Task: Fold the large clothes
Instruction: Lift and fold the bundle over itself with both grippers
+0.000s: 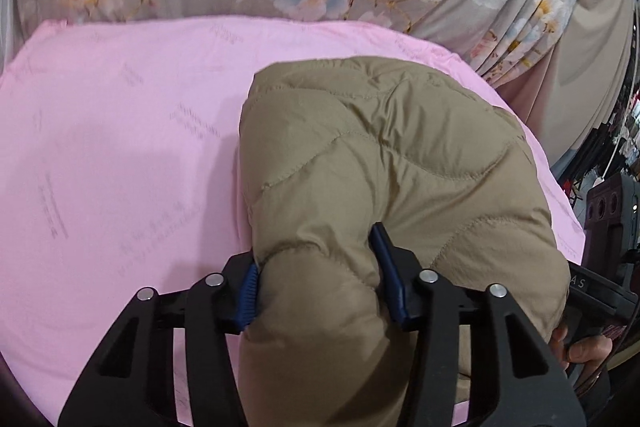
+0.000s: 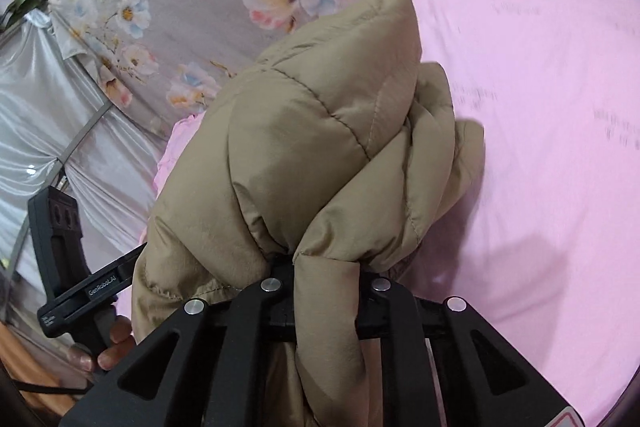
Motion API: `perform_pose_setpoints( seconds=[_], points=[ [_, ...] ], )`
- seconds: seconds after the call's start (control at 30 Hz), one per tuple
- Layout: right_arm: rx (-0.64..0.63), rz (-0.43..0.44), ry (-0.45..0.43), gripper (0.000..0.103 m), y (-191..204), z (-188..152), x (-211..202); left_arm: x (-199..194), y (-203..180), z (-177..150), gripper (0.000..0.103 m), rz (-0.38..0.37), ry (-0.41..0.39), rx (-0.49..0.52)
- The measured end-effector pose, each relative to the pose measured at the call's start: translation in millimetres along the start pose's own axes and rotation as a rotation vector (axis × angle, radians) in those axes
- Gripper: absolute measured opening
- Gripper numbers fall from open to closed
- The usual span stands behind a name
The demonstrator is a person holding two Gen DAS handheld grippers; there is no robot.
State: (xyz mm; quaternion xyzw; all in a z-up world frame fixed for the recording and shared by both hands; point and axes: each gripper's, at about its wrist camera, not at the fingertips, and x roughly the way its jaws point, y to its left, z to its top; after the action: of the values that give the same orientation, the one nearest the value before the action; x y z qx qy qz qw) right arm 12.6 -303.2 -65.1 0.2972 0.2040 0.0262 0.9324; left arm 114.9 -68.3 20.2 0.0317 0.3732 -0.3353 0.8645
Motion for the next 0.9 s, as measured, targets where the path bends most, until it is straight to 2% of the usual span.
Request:
perform_pose_setpoints(
  seconds=[0.17,0.47,0.67,0.9],
  points=[
    [-0.069,-0.017,-0.069,0.013,31,24,16,-8,12,29,0.041,0.052,-0.062,0.039],
    [-0.215,0.029,-0.154,0.013,103,80,79,-16,70,85,0.036,0.168,-0.177,0.059],
    [-0.263,0.025,-0.124,0.013,130,101,148,15,124,104,0.036,0.228,-0.170,0.037],
    [-0.272,-0.022,-0.068,0.013,130,101,212,62,171,104,0.036,0.291,-0.126,0.010]
  ],
)
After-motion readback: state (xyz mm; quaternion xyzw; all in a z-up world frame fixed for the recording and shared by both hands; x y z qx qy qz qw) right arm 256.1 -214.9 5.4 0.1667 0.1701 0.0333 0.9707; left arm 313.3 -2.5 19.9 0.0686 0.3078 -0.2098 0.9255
